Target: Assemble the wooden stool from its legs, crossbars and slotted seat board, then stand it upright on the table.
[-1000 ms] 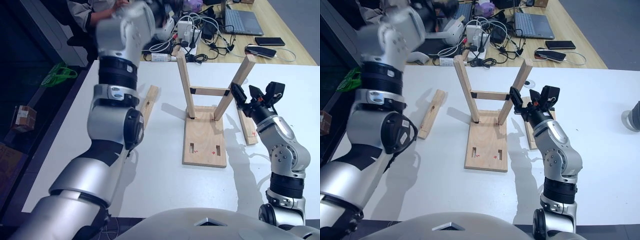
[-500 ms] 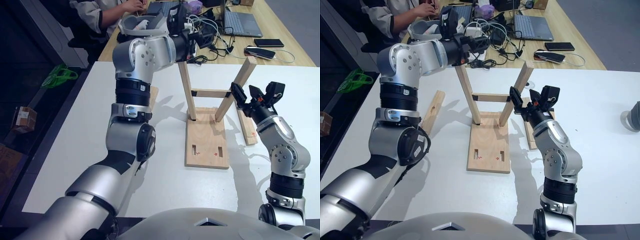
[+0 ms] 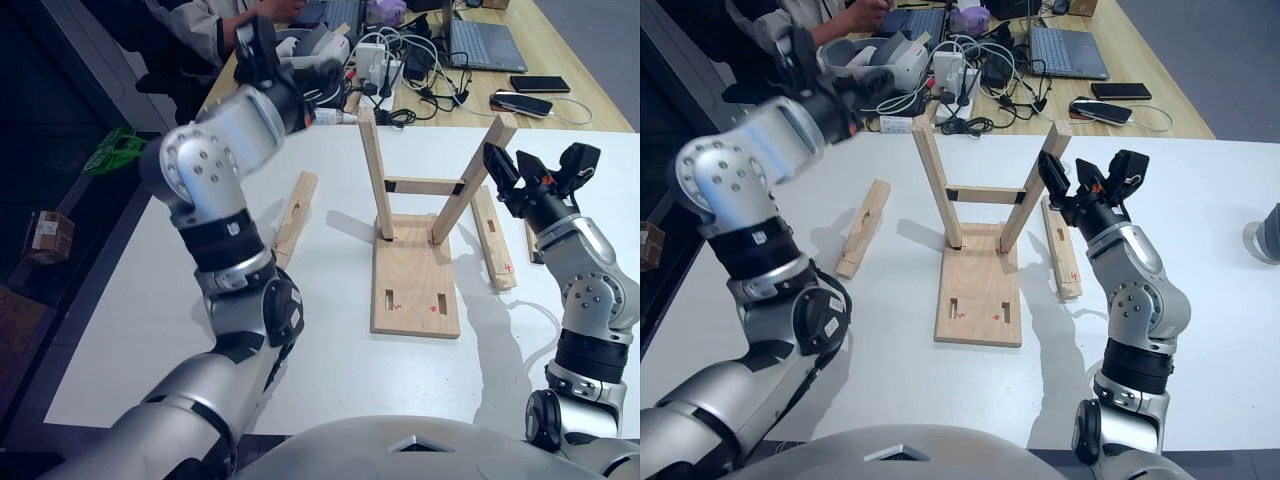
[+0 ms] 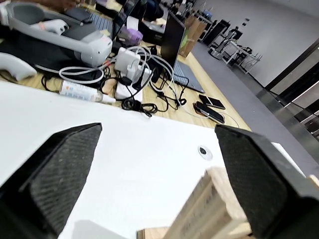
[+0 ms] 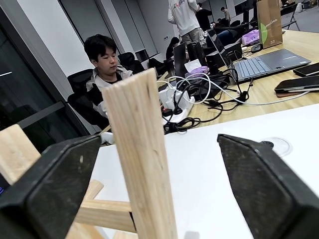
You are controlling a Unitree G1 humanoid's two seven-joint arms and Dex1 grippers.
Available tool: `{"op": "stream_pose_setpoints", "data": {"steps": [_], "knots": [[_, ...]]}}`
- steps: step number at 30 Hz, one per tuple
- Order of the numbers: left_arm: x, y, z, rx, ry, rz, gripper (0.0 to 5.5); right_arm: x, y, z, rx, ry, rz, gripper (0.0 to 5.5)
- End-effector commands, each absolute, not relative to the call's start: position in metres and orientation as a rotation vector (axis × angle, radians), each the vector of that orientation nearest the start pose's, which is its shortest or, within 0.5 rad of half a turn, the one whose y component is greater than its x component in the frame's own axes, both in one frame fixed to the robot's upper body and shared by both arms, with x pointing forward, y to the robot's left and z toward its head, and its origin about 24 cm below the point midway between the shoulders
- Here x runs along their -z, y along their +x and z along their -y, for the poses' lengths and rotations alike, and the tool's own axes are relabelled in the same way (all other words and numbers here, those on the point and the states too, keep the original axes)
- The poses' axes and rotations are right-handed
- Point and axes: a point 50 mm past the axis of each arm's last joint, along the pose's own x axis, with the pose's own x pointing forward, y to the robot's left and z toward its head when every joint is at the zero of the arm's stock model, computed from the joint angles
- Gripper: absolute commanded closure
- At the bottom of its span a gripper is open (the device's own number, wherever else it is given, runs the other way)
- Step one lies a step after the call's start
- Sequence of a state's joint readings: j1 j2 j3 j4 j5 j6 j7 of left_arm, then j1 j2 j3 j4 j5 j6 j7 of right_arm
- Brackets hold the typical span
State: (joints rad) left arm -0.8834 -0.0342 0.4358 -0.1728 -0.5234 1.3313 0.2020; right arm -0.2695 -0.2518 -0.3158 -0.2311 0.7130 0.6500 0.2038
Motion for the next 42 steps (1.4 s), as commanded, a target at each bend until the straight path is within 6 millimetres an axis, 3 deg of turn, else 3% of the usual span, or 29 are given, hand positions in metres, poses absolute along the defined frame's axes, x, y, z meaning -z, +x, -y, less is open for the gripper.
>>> {"op": "stream_pose_setpoints", "data": {"steps": [1,4,10,12,13,18,21,24,27,30,32,35,39,42], "knots": [[-0.210,0.314,-0.102,0.312,-0.445,-0.350,1.27,-0.145,0.280,0.188,-0.380,0.469,-0.001,1.95],[-0.212,0.312,-0.097,0.329,-0.448,-0.346,1.27,-0.144,0.275,0.180,-0.423,0.449,-0.025,2.41],[-0.210,0.313,-0.095,0.332,-0.439,-0.349,1.27,-0.145,0.278,0.183,-0.445,0.388,-0.055,3.51],[-0.210,0.313,-0.095,0.331,-0.431,-0.347,1.27,-0.150,0.278,0.187,-0.450,0.355,-0.047,3.55],[-0.211,0.314,-0.096,0.329,-0.425,-0.344,1.27,-0.163,0.283,0.191,-0.463,0.346,-0.011,3.55],[-0.214,0.317,-0.099,0.319,-0.374,-0.312,1.27,-0.269,0.318,0.201,-0.516,0.377,0.303,3.55],[-0.214,0.318,-0.096,0.319,-0.318,-0.300,1.27,-0.296,0.355,0.186,-0.413,0.364,0.335,3.55],[-0.214,0.319,-0.093,0.331,-0.304,-0.293,1.27,-0.293,0.382,0.163,-0.375,0.320,0.277,3.55],[-0.214,0.320,-0.092,0.333,-0.302,-0.284,1.27,-0.255,0.394,0.151,-0.382,0.280,0.107,3.55],[-0.214,0.322,-0.094,0.328,-0.302,-0.279,1.27,-0.161,0.379,0.150,-0.375,0.118,-0.363,3.55],[-0.214,0.322,-0.095,0.325,-0.302,-0.279,1.27,-0.130,0.362,0.147,-0.380,0.117,-0.482,3.55],[-0.213,0.322,-0.094,0.326,-0.300,-0.284,1.27,-0.143,0.360,0.135,-0.420,0.140,-0.376,3.55],[-0.213,0.322,-0.093,0.331,-0.297,-0.285,1.27,-0.188,0.367,0.124,-0.459,0.157,-0.141,3.55],[-0.214,0.323,-0.093,0.331,-0.296,-0.277,1.27,-0.224,0.361,0.116,-0.517,0.174,0.037,3.55]]}}
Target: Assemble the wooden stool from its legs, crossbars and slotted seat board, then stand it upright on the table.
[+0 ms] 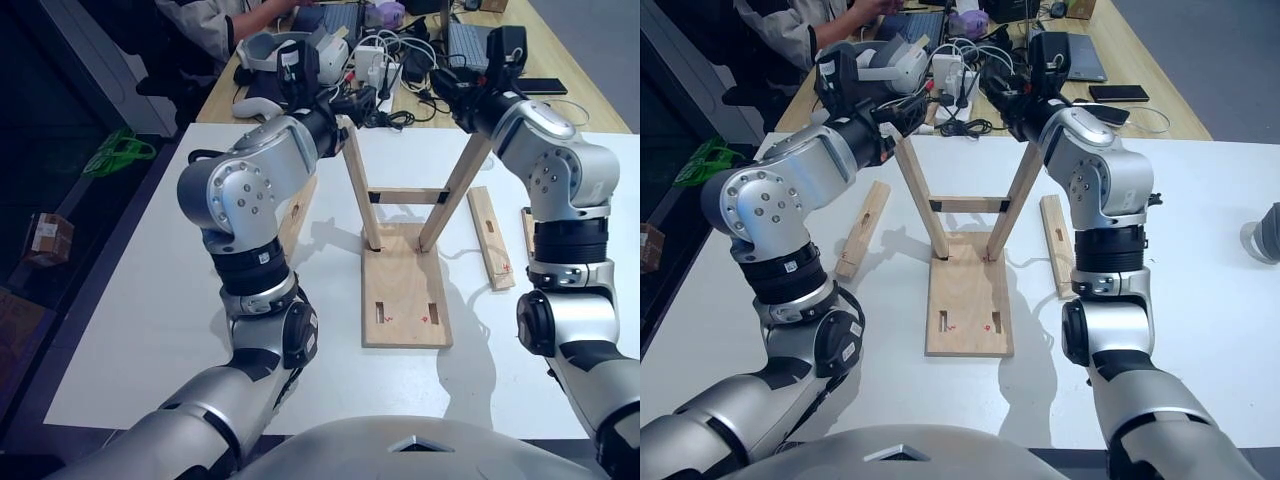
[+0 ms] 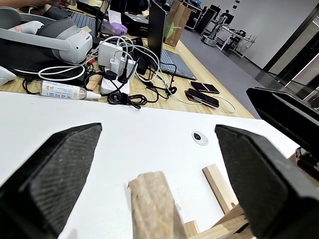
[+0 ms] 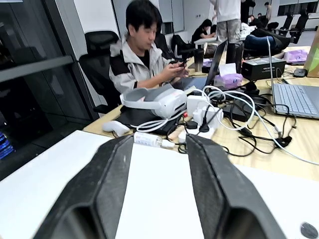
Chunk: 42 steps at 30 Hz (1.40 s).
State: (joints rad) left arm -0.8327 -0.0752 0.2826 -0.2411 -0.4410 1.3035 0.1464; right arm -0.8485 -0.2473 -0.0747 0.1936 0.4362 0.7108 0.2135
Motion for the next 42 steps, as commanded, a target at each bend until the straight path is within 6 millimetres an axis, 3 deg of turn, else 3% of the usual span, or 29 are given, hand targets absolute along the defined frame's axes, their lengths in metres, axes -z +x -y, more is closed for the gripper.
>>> {"op": "stream_pose_setpoints", "data": {"steps": [1,3,5,11,16,20,22,24,30,31,33,35,37,39,42], "knots": [[-0.216,0.323,-0.094,0.326,-0.297,-0.267,1.27,-0.236,0.355,0.113,-0.563,0.203,0.090,3.55],[-0.220,0.324,-0.101,0.297,-0.311,-0.237,1.27,-0.249,0.337,0.107,-0.674,0.265,0.148,3.55],[-0.225,0.326,-0.109,0.264,-0.329,-0.201,1.27,-0.246,0.320,0.103,-0.751,0.298,0.138,3.55],[-0.255,0.331,-0.138,0.130,-0.406,0.002,1.27,-0.152,0.296,0.119,-0.625,0.312,-0.233,3.55],[-0.252,0.331,-0.130,0.148,-0.351,0.000,1.27,-0.120,0.295,0.119,-0.595,0.213,-0.381,3.55],[-0.245,0.329,-0.123,0.158,-0.274,-0.022,1.27,-0.108,0.285,0.114,-0.719,-0.023,-0.465,3.55],[-0.243,0.329,-0.124,0.155,-0.253,-0.027,1.27,-0.108,0.279,0.115,-0.779,-0.140,-0.460,3.55],[-0.241,0.330,-0.125,0.148,-0.248,-0.029,1.27,-0.120,0.283,0.114,-0.773,-0.125,-0.375,3.55],[-0.237,0.330,-0.147,0.040,-0.241,-0.024,1.27,-0.194,0.300,0.116,-0.692,0.240,0.012,3.55],[-0.233,0.329,-0.153,0.014,-0.231,-0.046,1.27,-0.217,0.303,0.126,-0.672,0.368,0.108,3.55],[-0.216,0.319,-0.164,-0.017,-0.176,-0.140,1.27,-0.254,0.307,0.164,-0.534,0.569,0.285,3.55],[-0.196,0.303,-0.177,-0.040,-0.116,-0.240,1.27,-0.266,0.304,0.210,-0.344,0.650,0.373,3.55],[-0.184,0.287,-0.188,-0.081,-0.091,-0.314,1.27,-0.253,0.297,0.247,-0.144,0.647,0.350,3.55],[-0.176,0.274,-0.188,-0.093,-0.080,-0.373,1.27,-0.220,0.284,0.266,-0.014,0.544,0.208,3.55],[-0.169,0.264,-0.178,-0.084,-0.085,-0.427,1.27,-0.162,0.261,0.263,0.025,0.388,-0.067,3.55]]}}
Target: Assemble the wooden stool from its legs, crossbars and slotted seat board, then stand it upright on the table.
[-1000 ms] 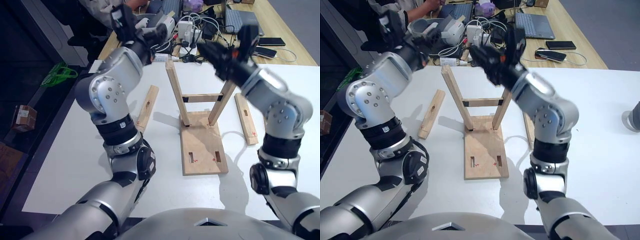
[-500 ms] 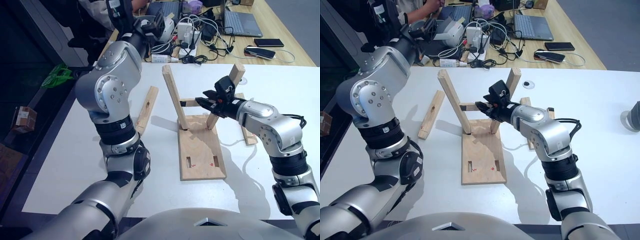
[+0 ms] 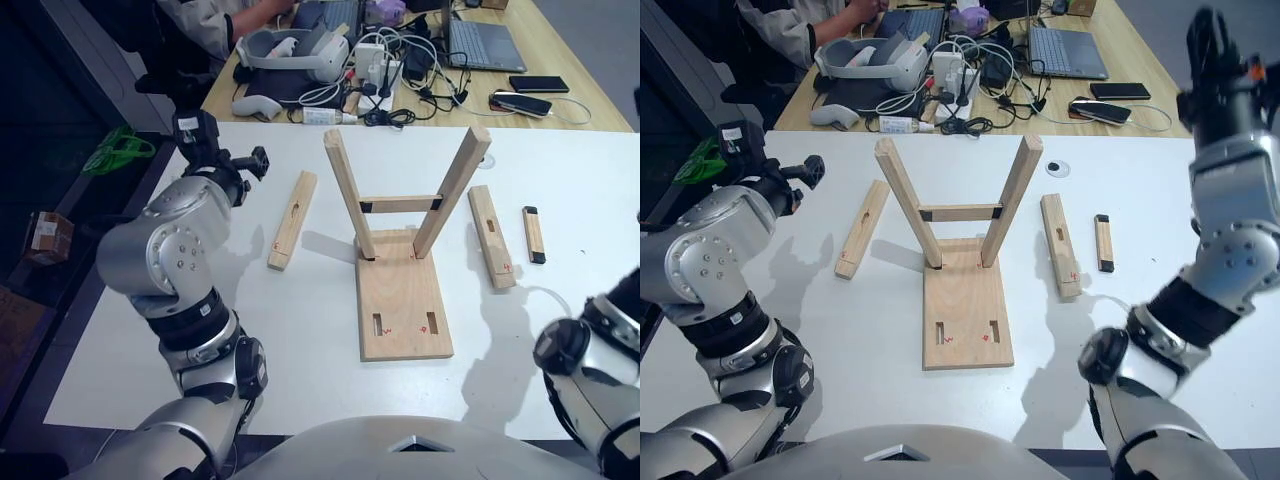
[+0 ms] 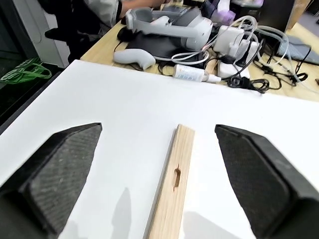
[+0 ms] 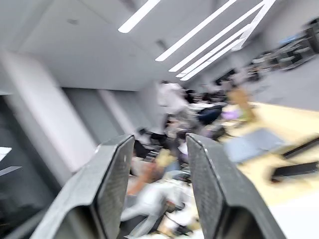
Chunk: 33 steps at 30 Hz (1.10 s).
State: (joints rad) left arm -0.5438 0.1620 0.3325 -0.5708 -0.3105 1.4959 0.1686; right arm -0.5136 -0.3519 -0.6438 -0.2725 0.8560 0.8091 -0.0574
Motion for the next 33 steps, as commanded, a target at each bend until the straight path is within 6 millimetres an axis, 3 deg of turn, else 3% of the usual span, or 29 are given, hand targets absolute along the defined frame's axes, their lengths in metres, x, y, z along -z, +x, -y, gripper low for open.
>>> {"op": "stream_pose_setpoints", "data": {"steps": [1,3,5,7,9,13,20,28,33], "knots": [[-0.169,0.265,-0.174,-0.081,-0.095,-0.433,1.27,-0.144,0.256,0.252,-0.009,0.376,-0.145,3.55],[-0.174,0.270,-0.161,-0.056,-0.126,-0.425,1.27,-0.118,0.247,0.223,-0.083,0.391,-0.263,3.55],[-0.180,0.281,-0.145,-0.020,-0.159,-0.416,1.27,-0.112,0.243,0.198,-0.157,0.422,-0.292,3.55],[-0.192,0.297,-0.114,0.097,-0.212,-0.409,1.27,-0.124,0.246,0.167,-0.312,0.473,-0.250,3.55],[-0.200,0.300,-0.085,0.242,-0.226,-0.420,1.27,-0.142,0.251,0.143,-0.482,0.504,-0.199,3.55],[-0.191,0.292,-0.073,0.305,-0.206,-0.479,1.27,-0.159,0.251,0.125,-0.676,0.511,-0.177,3.55],[-0.179,0.300,-0.092,0.227,-0.200,-0.511,1.27,-0.160,0.247,0.123,-0.722,0.494,-0.184,3.55],[-0.151,0.304,-0.139,0.116,-0.154,-0.585,1.27,-0.131,0.247,0.155,-0.631,0.308,-0.346,3.55],[-0.143,0.296,-0.152,0.140,-0.103,-0.620,1.27,-0.113,0.241,0.179,-0.655,0.123,-0.503,3.55]]}}
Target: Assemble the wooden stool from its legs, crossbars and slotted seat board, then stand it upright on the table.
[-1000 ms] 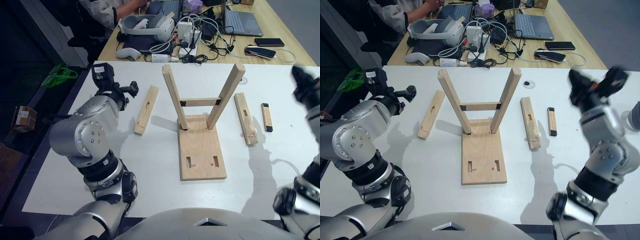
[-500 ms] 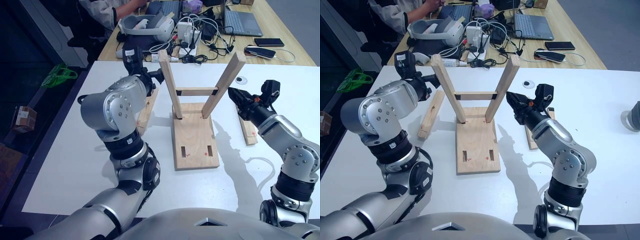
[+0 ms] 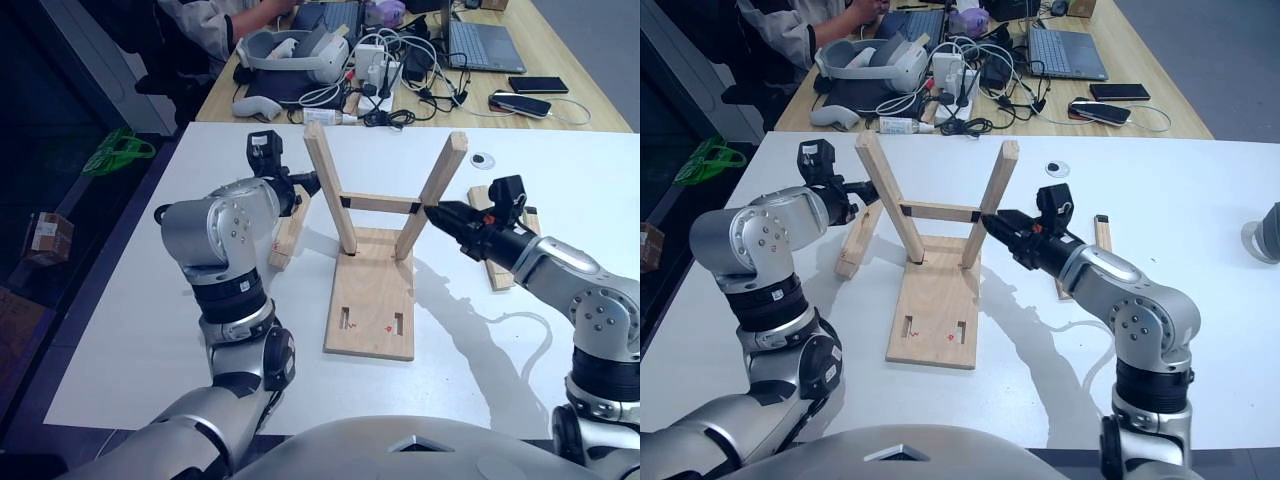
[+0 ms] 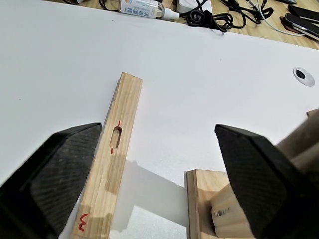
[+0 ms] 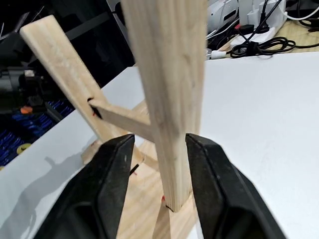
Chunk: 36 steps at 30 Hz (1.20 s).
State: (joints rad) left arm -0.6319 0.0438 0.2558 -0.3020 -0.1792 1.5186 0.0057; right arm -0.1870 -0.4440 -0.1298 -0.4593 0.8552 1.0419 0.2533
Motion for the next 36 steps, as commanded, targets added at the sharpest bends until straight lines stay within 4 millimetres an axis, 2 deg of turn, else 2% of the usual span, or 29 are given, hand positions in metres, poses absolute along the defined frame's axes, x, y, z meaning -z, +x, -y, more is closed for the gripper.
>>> {"op": "stream_pose_setpoints", "data": {"steps": [1,5,7,10,11,14,17,20,24,27,31,36], "knots": [[-0.142,0.294,-0.155,0.146,-0.083,-0.623,1.27,-0.115,0.239,0.182,-0.687,0.110,-0.513,3.55],[-0.142,0.287,-0.172,0.173,-0.001,-0.637,1.27,-0.128,0.227,0.180,-0.918,0.118,-0.491,3.55],[-0.146,0.281,-0.174,0.288,0.070,-0.632,1.27,-0.131,0.222,0.176,-1.033,0.123,-0.502,3.55],[-0.154,0.268,-0.168,0.531,0.127,-0.613,1.27,-0.126,0.220,0.168,-1.134,0.088,-0.535,3.55],[-0.154,0.266,-0.167,0.595,0.139,-0.615,1.27,-0.124,0.221,0.165,-1.143,0.085,-0.529,3.37],[-0.148,0.256,-0.166,0.732,0.182,-0.643,0.87,-0.116,0.222,0.154,-1.155,0.081,-0.523,2.92],[-0.140,0.244,-0.154,0.898,0.190,-0.675,0.45,-0.106,0.219,0.143,-1.193,0.072,-0.551,2.43],[-0.130,0.238,-0.145,1.068,0.282,-0.702,0.45,-0.095,0.212,0.135,-1.305,-0.035,-0.605,2.43],[-0.118,0.244,-0.144,1.237,0.520,-0.722,0.45,-0.083,0.215,0.134,-1.414,-0.321,-0.631,2.43],[-0.109,0.247,-0.140,1.329,0.675,-0.722,0.45,-0.078,0.221,0.131,-1.439,-0.458,-0.608,2.43],[-0.102,0.254,-0.131,1.382,0.723,-0.716,0.45,-0.072,0.224,0.126,-1.436,-0.515,-0.587,2.43],[-0.095,0.274,-0.126,1.293,0.703,-0.711,0.45,-0.067,0.231,0.120,-1.395,-0.564,-0.553,2.43]]}}
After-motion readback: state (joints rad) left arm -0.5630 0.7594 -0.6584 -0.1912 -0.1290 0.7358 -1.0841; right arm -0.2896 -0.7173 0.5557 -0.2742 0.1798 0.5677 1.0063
